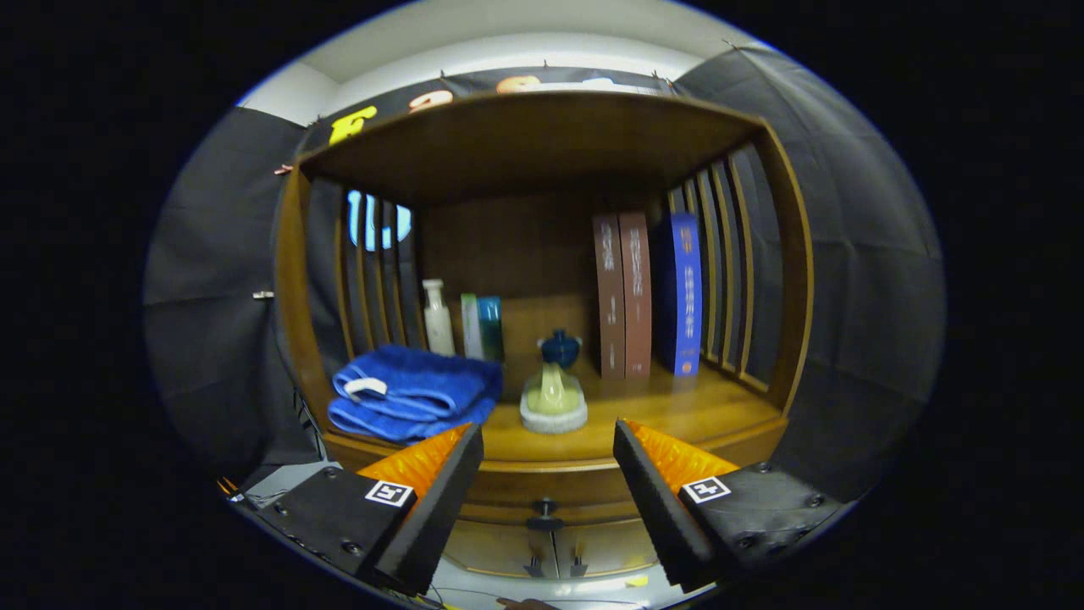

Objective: Pull open the drawer, take out the items inside it, and place them on the countertop above the cabinet.

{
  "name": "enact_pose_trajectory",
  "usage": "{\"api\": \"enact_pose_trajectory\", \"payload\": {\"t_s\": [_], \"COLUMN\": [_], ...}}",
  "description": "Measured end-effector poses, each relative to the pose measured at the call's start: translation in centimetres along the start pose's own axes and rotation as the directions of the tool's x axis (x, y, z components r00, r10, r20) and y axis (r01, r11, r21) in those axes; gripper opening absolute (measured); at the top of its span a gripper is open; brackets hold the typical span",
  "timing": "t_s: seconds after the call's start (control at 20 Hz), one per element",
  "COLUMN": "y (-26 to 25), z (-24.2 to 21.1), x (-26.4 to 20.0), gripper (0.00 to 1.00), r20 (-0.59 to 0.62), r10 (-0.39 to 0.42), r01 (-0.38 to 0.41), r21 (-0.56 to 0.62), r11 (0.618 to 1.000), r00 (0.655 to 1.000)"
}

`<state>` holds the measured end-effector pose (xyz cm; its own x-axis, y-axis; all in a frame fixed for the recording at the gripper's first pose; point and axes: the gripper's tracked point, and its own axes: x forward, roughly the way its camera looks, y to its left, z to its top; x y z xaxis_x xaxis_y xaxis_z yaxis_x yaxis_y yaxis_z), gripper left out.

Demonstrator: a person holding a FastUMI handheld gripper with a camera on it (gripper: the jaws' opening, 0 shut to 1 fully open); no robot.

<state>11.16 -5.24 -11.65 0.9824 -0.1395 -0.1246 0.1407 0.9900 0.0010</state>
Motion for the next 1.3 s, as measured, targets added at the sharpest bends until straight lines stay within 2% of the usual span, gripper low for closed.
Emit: {"api": "enact_pose_trajectory", "payload": {"t_s": [0.2, 0.45, 0.65, 1.3], "y": [0.3, 0.1, 0.0, 0.4], "z": [6.6, 11.0, 11.5, 11.5], "x": [-4.1, -8.6, -10.3, -11.2], "gripper": [0.99, 0.99, 0.99, 0.99], "r20": [0.098, 0.183, 0.179, 0.174], "r10": [0.010, 0.005, 0.010, 0.016], "r01": [-0.008, -0.006, -0.007, -0.007], "r21": [-0.014, 0.004, -0.019, -0.053], "r11": [1.000, 1.000, 1.000, 0.999], "r00": [0.995, 0.983, 0.984, 0.985]}}
